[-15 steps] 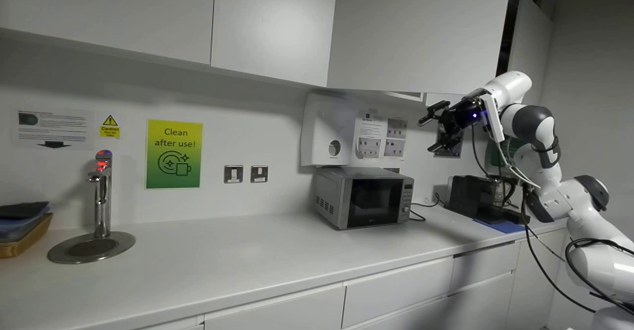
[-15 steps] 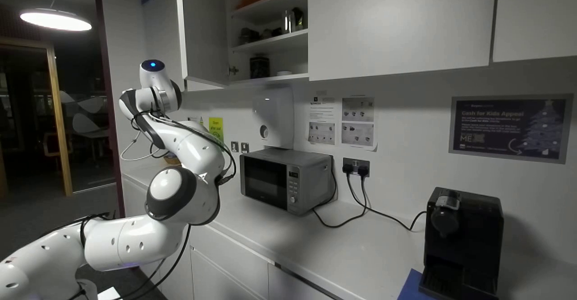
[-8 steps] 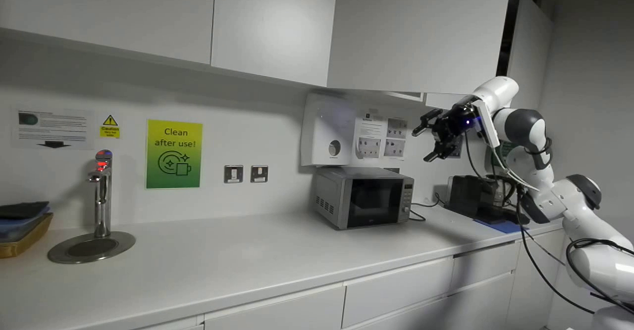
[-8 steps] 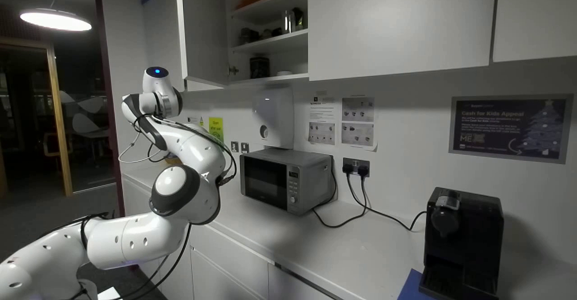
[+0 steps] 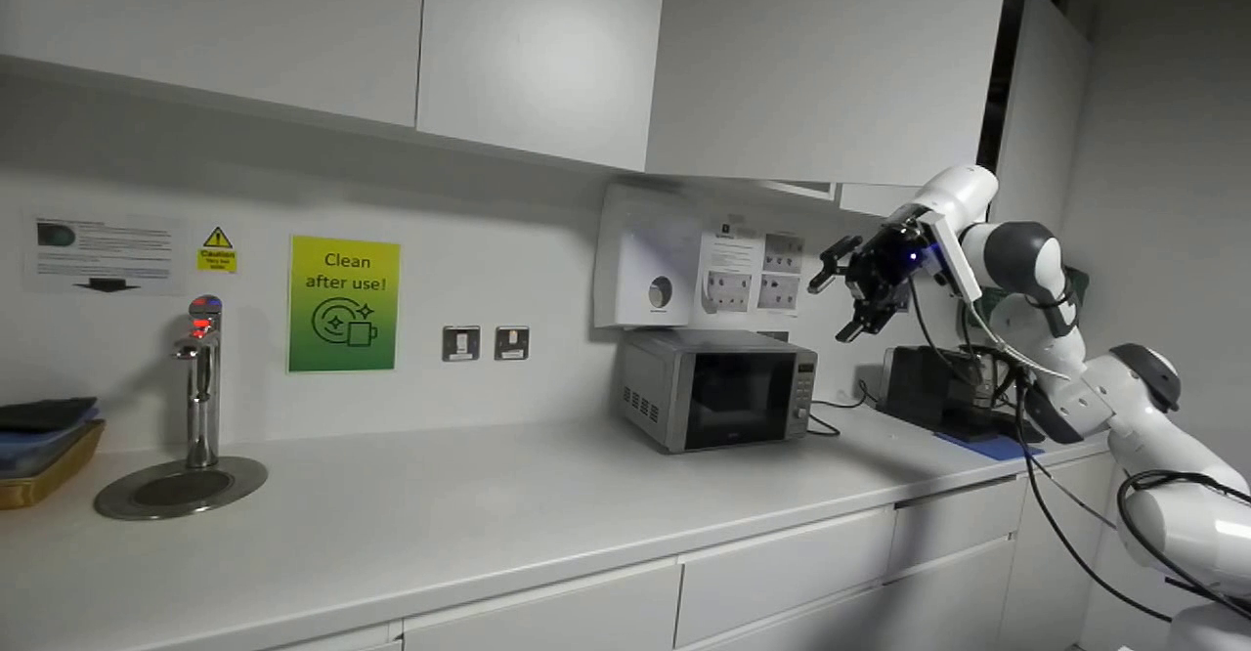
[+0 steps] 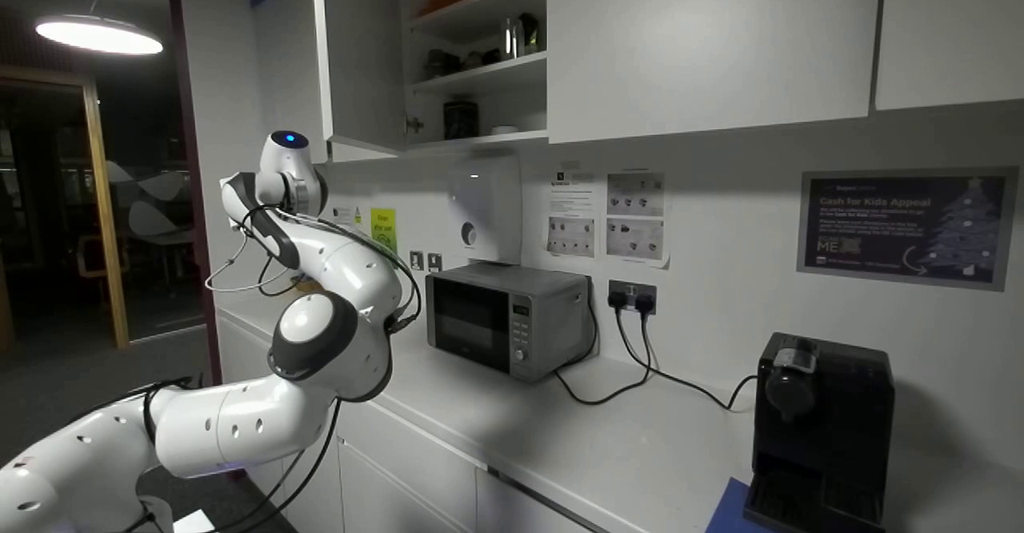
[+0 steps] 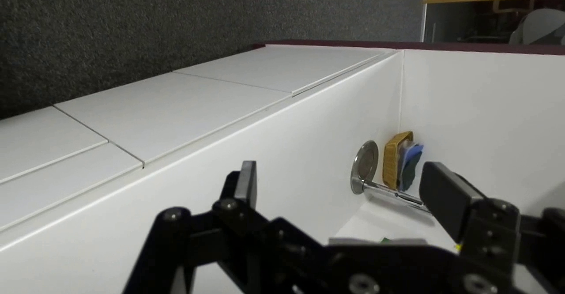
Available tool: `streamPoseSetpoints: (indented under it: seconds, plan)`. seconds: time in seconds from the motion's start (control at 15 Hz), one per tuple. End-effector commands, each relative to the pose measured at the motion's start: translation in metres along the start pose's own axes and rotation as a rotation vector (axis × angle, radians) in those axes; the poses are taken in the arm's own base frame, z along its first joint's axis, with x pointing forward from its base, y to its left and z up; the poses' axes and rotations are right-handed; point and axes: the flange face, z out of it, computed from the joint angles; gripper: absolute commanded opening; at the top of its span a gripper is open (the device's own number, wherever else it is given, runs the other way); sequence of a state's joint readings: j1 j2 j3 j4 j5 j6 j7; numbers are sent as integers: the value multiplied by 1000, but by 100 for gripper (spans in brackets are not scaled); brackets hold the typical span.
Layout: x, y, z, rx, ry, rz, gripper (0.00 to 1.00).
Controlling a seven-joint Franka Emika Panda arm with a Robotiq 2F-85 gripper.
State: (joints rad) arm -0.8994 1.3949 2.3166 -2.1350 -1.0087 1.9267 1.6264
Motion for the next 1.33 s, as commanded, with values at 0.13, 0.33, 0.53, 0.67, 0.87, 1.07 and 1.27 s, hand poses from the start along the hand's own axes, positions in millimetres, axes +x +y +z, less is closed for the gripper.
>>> streamPoseSetpoints:
  seconds: [0.13,0.33,0.53,0.67,0.87,1.07,1.27]
  plan:
    - [-3,10,20,-16,-79,35,100]
    - [-2,17,34,-28,-117,59,100]
    - [-3,25,49,-31,-154,85,100]
    - [-3,31,57,-36,-174,104,100]
    - [-3,42,61,-56,-188,133,100]
    - [-4,55,57,-76,-177,165,100]
    - [-2,69,48,-90,-155,201,100]
